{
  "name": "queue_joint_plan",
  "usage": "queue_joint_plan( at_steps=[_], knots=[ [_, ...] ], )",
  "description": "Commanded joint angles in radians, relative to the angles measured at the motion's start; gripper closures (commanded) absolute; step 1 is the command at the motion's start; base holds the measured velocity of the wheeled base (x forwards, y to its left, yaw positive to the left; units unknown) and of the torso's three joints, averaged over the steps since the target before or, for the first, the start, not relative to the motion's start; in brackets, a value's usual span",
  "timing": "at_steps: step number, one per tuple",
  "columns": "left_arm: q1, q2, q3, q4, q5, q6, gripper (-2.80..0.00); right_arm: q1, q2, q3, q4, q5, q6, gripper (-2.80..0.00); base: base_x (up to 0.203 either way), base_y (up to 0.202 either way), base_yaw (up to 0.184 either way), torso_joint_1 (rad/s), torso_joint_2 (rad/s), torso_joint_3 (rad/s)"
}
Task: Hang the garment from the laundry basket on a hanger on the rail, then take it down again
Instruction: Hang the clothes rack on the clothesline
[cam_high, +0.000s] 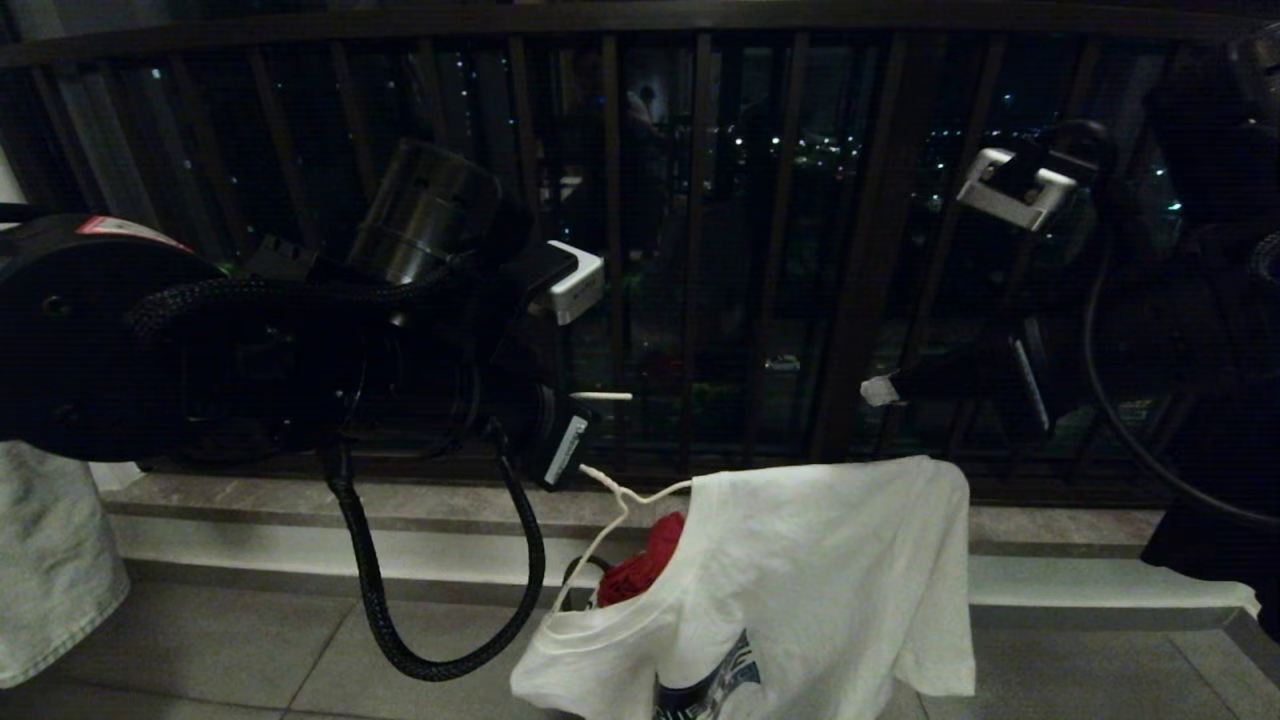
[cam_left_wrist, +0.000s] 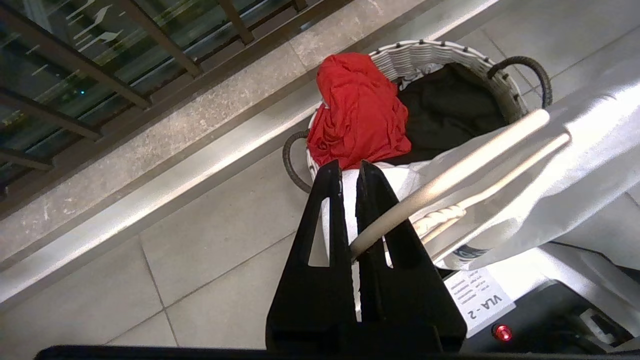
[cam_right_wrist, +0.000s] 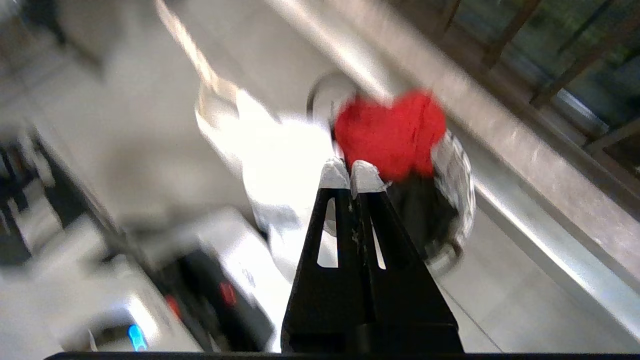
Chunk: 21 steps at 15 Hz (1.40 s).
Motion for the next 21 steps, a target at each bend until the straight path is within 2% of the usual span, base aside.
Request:
queue_joint_plan(
  at_steps=[1, 3, 5, 8, 9, 11, 13, 15, 17, 21],
  knots=[
    [0.0, -0.006, -0.002, 0.0, 0.0, -0.002, 0.0, 0.011, 0.076, -0.066, 0.057, 0.01, -0.065, 0.0, 0.0, 0.0, 0.0, 0.0, 0.0, 0.0],
    [0.0, -0.018, -0.001, -0.003, -0.008, -0.004, 0.0, 0.002, 0.071, -0.057, 0.061, 0.048, -0.152, 0.0, 0.0, 0.0, 0.0, 0.0, 0.0, 0.0],
    [0.005, -0.024, -0.003, -0.003, -0.05, -0.017, 0.0, -0.052, 0.066, -0.036, 0.062, 0.136, -0.286, 0.0, 0.0, 0.0, 0.0, 0.0, 0.0, 0.0],
    [0.008, -0.035, -0.004, -0.004, -0.092, -0.019, 0.0, -0.068, 0.067, -0.03, 0.066, 0.156, -0.402, 0.0, 0.0, 0.0, 0.0, 0.0, 0.0, 0.0],
    [0.01, -0.037, -0.004, -0.004, -0.103, -0.02, 0.0, -0.068, 0.067, -0.027, 0.062, 0.166, -0.431, -2.8, 0.0, 0.0, 0.0, 0.0, 0.0, 0.0],
    [0.015, -0.043, -0.002, -0.003, -0.127, -0.021, 0.0, -0.073, 0.069, -0.024, 0.06, 0.184, -0.505, -2.8, 0.0, 0.0, 0.0, 0.0, 0.0, 0.0],
    [0.017, -0.043, -0.001, -0.003, -0.151, -0.022, 0.0, -0.076, 0.081, -0.033, 0.05, 0.184, -0.53, -2.8, 0.0, 0.0, 0.0, 0.0, 0.0, 0.0],
    [0.024, -0.044, 0.002, -0.003, -0.182, -0.021, 0.0, -0.1, 0.088, -0.05, 0.035, 0.19, -0.539, -2.8, 0.0, 0.0, 0.0, 0.0, 0.0, 0.0],
    [0.034, -0.049, 0.005, -0.003, -0.224, -0.022, 0.0, -0.139, 0.118, -0.055, 0.033, 0.228, -0.541, -2.8, 0.0, 0.0, 0.0, 0.0, 0.0, 0.0],
    [0.034, -0.051, 0.005, -0.005, -0.226, -0.022, 0.0, -0.182, 0.15, -0.025, -0.032, 0.275, -0.536, -2.8, 0.0, 0.0, 0.0, 0.0, 0.0, 0.0]
  ],
)
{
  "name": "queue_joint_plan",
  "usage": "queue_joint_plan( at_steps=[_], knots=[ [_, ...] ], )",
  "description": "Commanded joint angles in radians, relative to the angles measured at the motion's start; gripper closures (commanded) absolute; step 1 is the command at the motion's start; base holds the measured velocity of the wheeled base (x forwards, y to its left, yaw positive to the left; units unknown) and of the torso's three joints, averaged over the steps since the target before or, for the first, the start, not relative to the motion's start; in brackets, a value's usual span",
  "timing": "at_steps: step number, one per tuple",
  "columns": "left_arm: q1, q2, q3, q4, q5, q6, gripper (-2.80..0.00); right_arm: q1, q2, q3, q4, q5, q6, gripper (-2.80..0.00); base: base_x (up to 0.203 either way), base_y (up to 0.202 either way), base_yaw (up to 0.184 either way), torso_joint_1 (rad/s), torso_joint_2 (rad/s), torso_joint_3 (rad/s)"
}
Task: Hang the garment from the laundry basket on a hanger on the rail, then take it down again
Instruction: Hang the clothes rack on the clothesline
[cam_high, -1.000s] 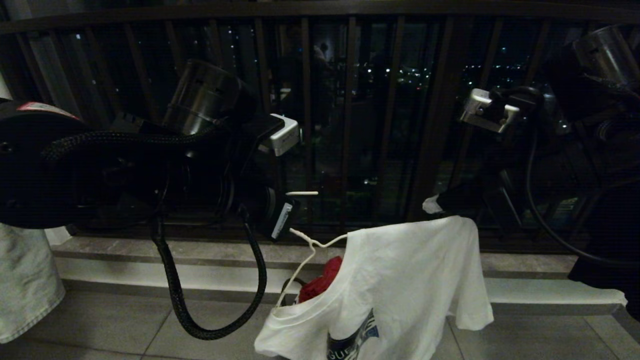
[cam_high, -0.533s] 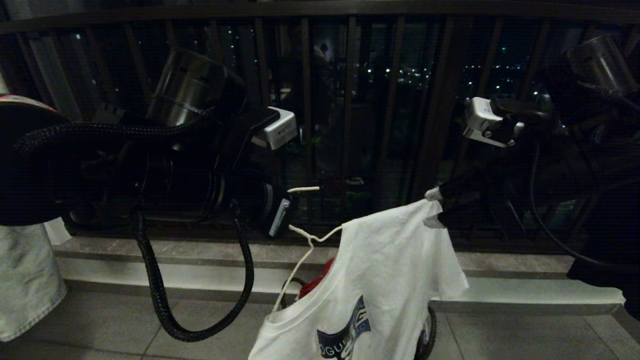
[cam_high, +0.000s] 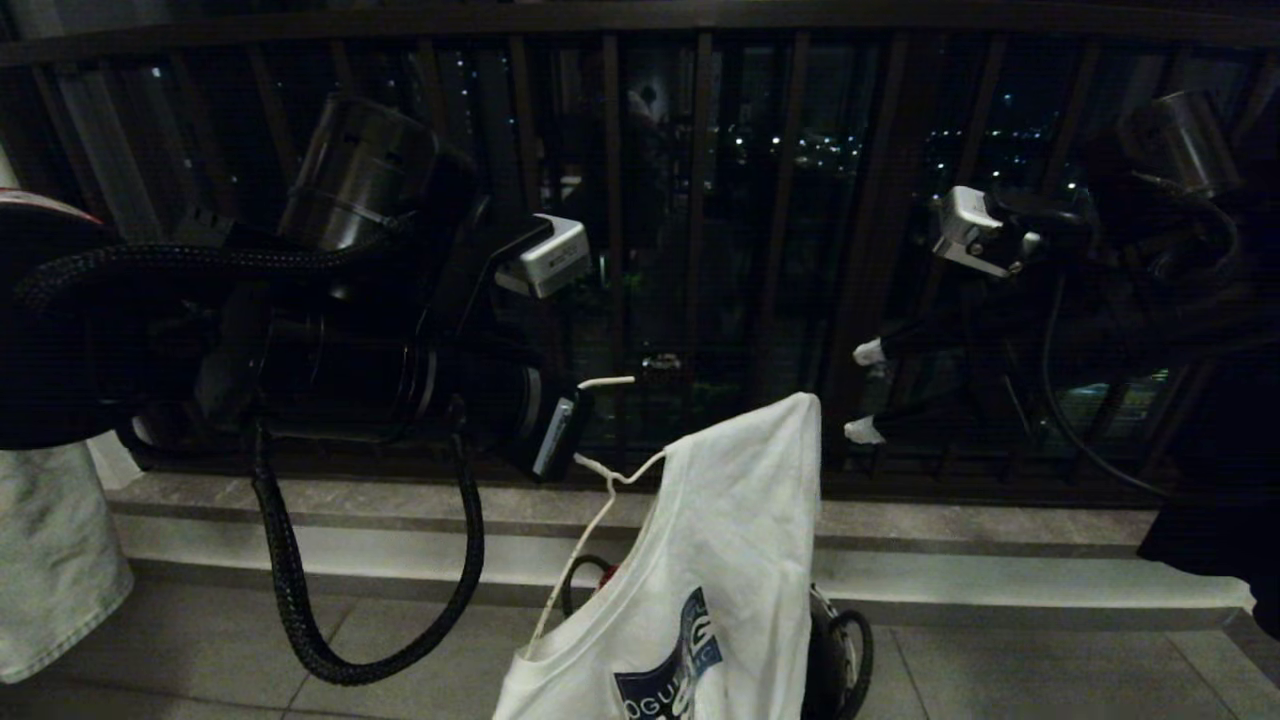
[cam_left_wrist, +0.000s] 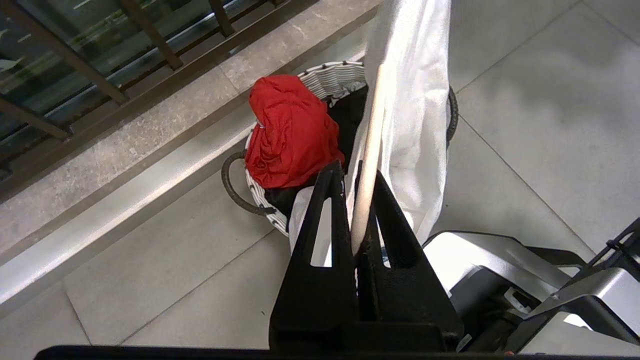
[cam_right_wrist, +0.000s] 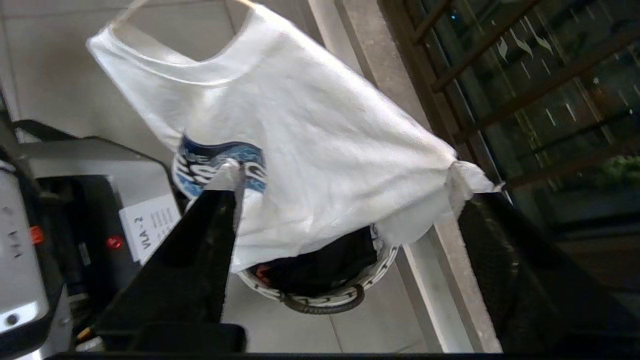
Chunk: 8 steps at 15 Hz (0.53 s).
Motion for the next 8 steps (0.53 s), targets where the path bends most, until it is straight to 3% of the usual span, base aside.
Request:
queue_joint_plan(
  at_steps=[1, 4, 8],
  knots=[
    [0.0, -0.003, 0.0, 0.001, -0.002, -0.001, 0.0, -0.008, 0.03, 0.005, -0.008, 0.009, 0.0, -2.8, 0.0, 0.0, 0.0, 0.0, 0.0, 0.0],
    [0.0, -0.015, 0.001, 0.001, -0.003, 0.0, 0.0, -0.006, 0.056, -0.003, -0.012, 0.033, 0.003, -2.8, 0.0, 0.0, 0.0, 0.0, 0.0, 0.0],
    [0.0, -0.055, 0.041, 0.001, -0.11, 0.008, 0.0, 0.001, 0.076, -0.017, -0.039, 0.049, -0.005, -2.8, 0.0, 0.0, 0.0, 0.0, 0.0, 0.0]
  ],
)
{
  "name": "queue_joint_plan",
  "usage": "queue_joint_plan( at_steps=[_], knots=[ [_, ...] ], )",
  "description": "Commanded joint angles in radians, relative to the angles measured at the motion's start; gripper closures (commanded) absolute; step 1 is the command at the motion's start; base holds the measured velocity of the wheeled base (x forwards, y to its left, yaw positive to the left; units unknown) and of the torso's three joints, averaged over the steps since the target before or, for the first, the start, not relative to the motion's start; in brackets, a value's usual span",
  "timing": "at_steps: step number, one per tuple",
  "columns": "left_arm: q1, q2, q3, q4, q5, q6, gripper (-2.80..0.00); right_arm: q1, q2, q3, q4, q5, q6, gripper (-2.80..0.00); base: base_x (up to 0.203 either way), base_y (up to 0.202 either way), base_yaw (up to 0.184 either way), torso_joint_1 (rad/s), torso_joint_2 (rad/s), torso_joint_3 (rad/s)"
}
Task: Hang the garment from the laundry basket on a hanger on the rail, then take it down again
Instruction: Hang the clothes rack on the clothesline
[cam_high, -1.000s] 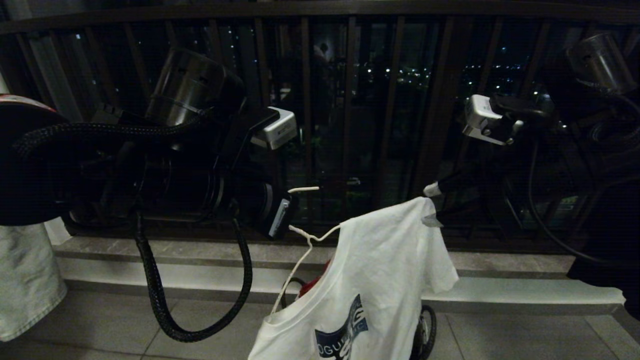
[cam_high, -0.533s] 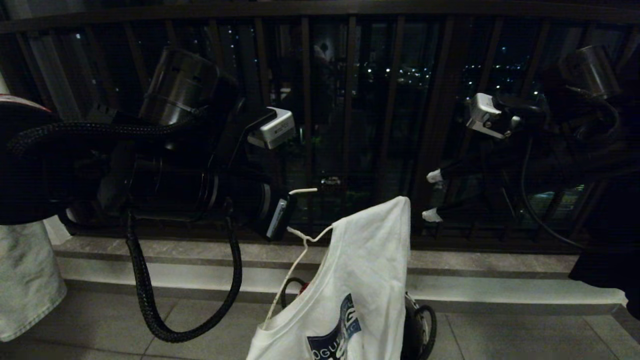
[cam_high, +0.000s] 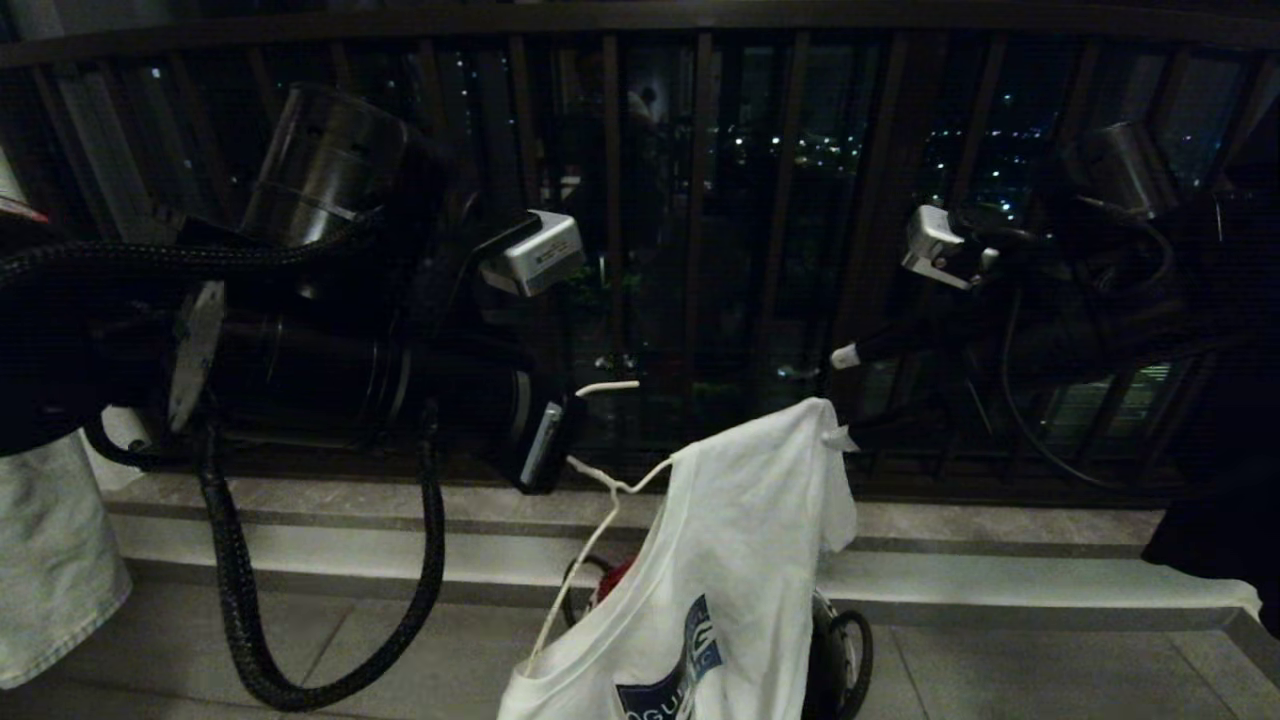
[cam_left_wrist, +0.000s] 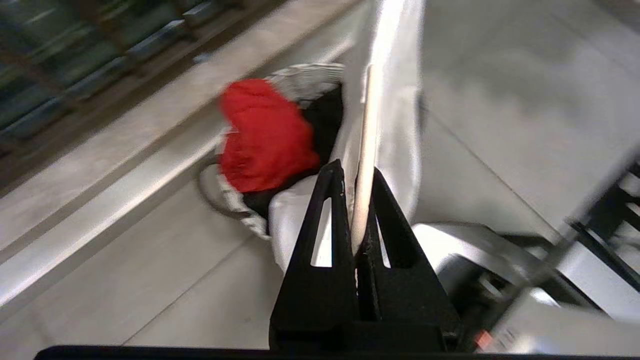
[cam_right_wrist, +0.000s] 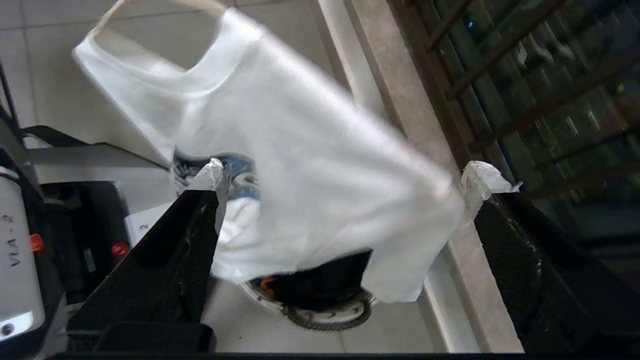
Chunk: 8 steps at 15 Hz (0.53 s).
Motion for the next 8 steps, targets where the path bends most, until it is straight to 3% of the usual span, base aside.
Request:
queue_joint_plan(
  at_steps=[1, 8],
  knots=[
    [0.0, -0.013, 0.014, 0.002, -0.02, 0.003, 0.0, 0.002, 0.024, -0.025, -0.002, 0.004, -0.007, -2.8, 0.0, 0.0, 0.0, 0.0, 0.0, 0.0],
    [-0.002, -0.007, 0.034, -0.044, -0.022, 0.004, 0.0, 0.028, 0.08, -0.04, 0.001, 0.003, -0.054, -2.8, 0.0, 0.0, 0.0, 0.0, 0.0, 0.0]
  ],
)
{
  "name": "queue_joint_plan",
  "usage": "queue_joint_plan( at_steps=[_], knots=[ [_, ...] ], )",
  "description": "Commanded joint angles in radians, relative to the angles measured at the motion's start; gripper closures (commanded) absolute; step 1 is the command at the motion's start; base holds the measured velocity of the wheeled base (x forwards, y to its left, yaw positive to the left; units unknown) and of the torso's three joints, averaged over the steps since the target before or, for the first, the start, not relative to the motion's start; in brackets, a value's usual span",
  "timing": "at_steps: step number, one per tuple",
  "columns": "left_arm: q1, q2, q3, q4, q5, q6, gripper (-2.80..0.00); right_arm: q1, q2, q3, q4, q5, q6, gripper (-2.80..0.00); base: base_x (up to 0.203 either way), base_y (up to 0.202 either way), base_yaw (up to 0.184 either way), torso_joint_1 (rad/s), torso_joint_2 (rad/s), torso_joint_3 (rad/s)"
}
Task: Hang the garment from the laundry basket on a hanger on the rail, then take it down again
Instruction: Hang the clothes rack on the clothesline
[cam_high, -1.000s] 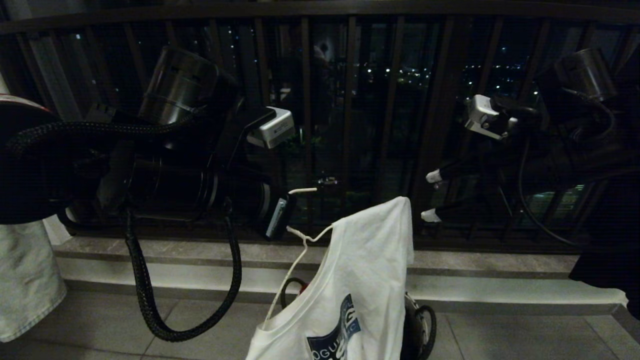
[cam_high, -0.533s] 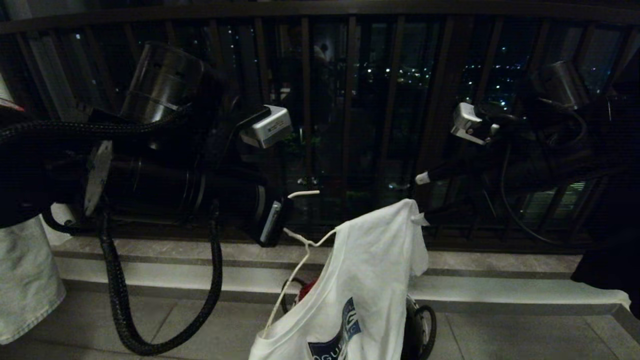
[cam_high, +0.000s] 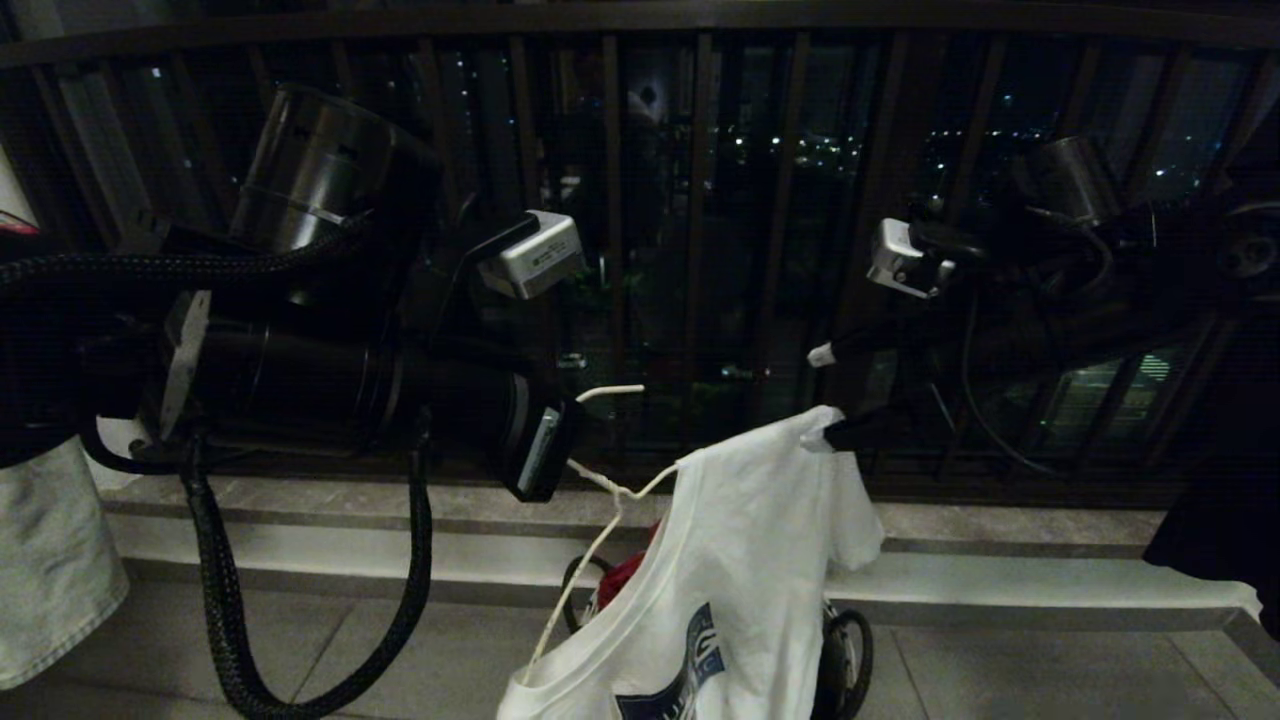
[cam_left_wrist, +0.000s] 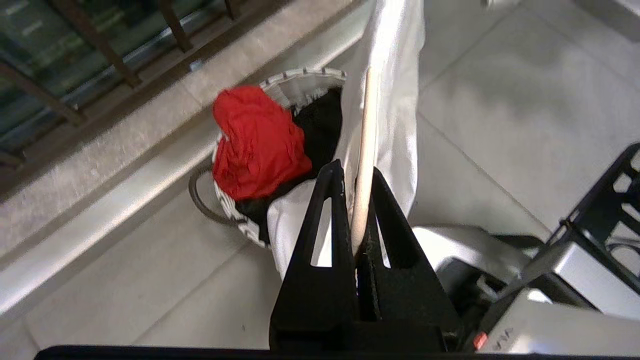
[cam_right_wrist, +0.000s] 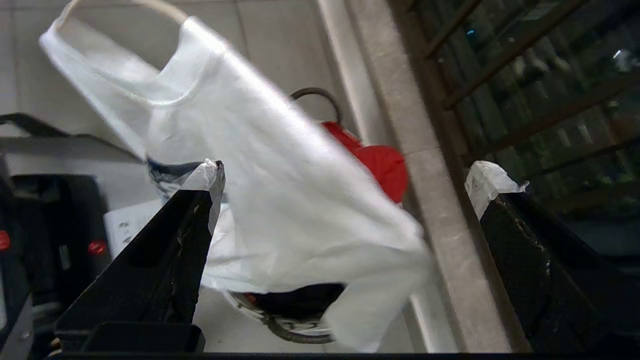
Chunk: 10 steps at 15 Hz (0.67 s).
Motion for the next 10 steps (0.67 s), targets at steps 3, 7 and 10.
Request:
queue_joint_plan(
  at_steps=[3, 7, 10],
  knots=[
    [-0.002, -0.015, 0.081, -0.119, -0.004, 0.008, 0.0, 0.014, 0.028, 0.014, 0.001, 0.003, -0.02, -2.8, 0.0, 0.0, 0.0, 0.0, 0.0, 0.0],
    [0.0, -0.037, 0.093, -0.121, -0.066, 0.009, 0.0, 0.041, 0.03, 0.012, 0.004, 0.005, -0.03, -2.8, 0.0, 0.0, 0.0, 0.0, 0.0, 0.0],
    [0.01, -0.066, 0.116, -0.126, -0.118, 0.013, 0.0, 0.052, 0.051, -0.002, 0.004, 0.011, -0.034, -2.8, 0.0, 0.0, 0.0, 0.0, 0.0, 0.0]
  ],
)
